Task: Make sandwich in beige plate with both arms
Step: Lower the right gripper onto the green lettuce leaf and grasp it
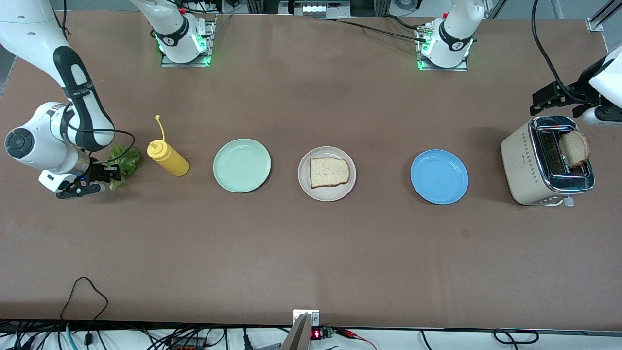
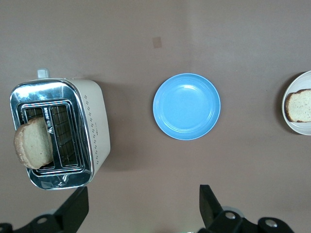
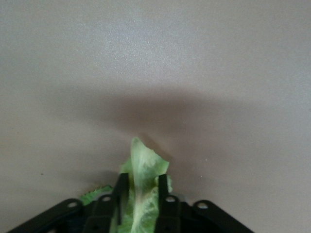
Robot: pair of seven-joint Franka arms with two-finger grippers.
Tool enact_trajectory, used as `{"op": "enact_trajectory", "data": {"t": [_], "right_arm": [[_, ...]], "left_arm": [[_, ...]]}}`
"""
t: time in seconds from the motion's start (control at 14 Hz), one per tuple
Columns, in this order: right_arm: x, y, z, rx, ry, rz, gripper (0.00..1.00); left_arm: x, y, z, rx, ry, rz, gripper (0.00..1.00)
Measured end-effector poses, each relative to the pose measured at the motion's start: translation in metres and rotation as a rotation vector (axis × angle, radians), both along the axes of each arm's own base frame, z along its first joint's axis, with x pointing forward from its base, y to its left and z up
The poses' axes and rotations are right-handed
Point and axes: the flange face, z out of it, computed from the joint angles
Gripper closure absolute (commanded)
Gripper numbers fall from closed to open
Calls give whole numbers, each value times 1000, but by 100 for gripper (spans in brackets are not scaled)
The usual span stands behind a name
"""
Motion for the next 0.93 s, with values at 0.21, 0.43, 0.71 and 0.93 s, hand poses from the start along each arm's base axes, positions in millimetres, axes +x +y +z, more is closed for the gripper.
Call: {"op": "enact_trajectory", "data": {"t": [0.21,0.43,0.71,0.93], "right_arm": [[7,2,14,-4,-19,63,100],[22,3,58,3,-33,176,100],[39,22,137,19,-45,392,100],[49,55,196,50,-7,513,100]], "left_arm": [[0,0,0,0,0,0,0],[0,0,0,0,0,0,0],[0,0,0,0,0,1,0],[0,0,0,0,0,1,0]]}}
